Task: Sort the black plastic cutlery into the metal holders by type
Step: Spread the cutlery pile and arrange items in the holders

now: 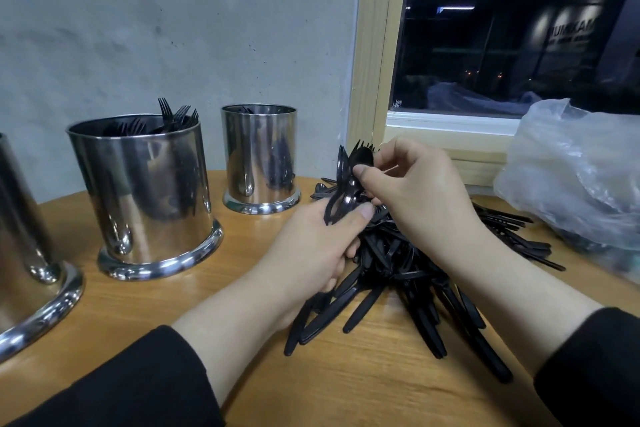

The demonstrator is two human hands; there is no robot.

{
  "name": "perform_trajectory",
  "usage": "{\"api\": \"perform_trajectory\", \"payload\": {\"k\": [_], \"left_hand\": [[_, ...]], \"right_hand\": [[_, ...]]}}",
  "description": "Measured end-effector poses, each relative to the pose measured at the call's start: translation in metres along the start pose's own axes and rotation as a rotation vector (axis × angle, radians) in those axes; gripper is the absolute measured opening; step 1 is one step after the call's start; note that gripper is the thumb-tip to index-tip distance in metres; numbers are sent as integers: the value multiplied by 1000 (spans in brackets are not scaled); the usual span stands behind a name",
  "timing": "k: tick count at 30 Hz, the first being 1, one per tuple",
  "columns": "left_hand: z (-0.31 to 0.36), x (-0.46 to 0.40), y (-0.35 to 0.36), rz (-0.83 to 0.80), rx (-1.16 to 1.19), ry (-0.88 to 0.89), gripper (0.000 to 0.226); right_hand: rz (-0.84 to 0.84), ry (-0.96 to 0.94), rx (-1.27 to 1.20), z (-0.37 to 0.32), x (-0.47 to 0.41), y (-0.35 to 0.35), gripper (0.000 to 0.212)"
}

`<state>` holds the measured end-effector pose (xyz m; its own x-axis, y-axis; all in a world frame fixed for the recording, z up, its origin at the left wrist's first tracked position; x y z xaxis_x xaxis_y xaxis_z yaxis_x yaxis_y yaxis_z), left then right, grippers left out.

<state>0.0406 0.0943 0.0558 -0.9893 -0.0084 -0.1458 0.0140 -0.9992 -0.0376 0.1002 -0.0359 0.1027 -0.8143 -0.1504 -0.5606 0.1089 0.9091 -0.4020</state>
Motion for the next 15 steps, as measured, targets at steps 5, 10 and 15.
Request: {"api": "perform_trajectory", "payload": {"k": [5,10,15], "left_hand": [[-3,-2,-2,34,-85,-18,17],[1,1,-1,-77,-1,-23,48],[0,2,-5,-145,45,-51,30]], "right_hand": [[-26,-63,2,-4,4,1,21],[-14,-103,-67,-5,3,0,16],[-120,-17,-220,-3,1,-3,17]]}}
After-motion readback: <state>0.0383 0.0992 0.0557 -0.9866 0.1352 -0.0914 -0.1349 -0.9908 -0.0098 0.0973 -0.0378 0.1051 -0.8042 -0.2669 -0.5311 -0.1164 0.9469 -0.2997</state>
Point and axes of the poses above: each hand's wrist, its own x-axis away from the middle knuckle, its own y-axis out of the palm, z = x × y, the point moved 2 cm from there along -x, towards the middle knuckle
